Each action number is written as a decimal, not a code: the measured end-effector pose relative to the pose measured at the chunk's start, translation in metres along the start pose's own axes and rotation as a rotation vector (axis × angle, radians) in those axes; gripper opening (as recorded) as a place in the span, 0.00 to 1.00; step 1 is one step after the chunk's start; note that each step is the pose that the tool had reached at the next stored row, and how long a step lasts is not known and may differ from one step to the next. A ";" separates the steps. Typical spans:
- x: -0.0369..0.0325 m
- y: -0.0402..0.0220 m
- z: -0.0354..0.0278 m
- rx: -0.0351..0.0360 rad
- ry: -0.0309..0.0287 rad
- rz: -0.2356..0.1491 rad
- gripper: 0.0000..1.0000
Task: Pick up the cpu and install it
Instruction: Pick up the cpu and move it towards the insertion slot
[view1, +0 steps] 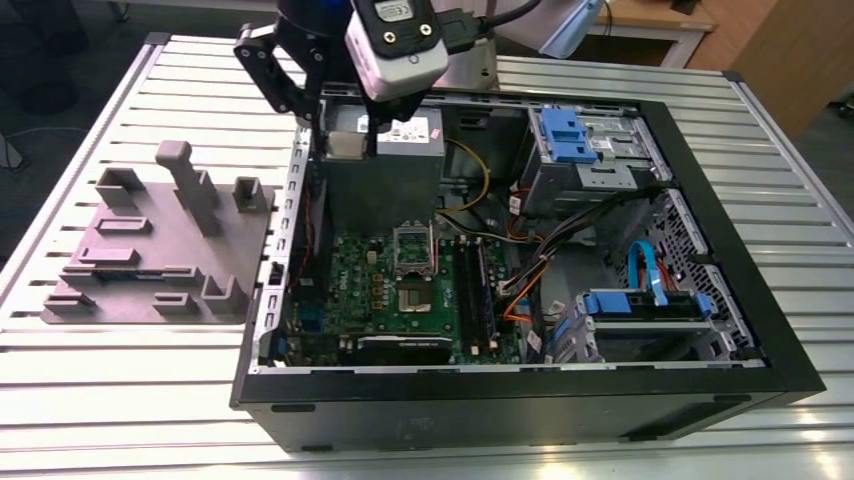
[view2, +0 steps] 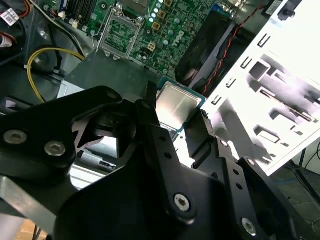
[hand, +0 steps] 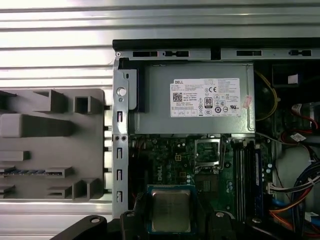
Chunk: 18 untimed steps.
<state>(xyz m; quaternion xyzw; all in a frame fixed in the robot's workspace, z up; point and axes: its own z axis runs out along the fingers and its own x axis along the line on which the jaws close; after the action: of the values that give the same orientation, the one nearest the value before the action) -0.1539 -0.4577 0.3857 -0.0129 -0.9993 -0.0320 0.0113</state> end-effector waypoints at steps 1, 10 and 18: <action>-0.0013 0.0000 0.0000 0.0001 0.0000 0.000 0.47; -0.0291 0.0006 -0.0002 0.0001 0.0000 0.000 0.47; -0.0487 0.0010 0.0001 0.0001 0.0000 0.000 0.47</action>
<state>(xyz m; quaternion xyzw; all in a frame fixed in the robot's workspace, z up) -0.1052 -0.4579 0.3846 -0.0129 -0.9993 -0.0319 0.0114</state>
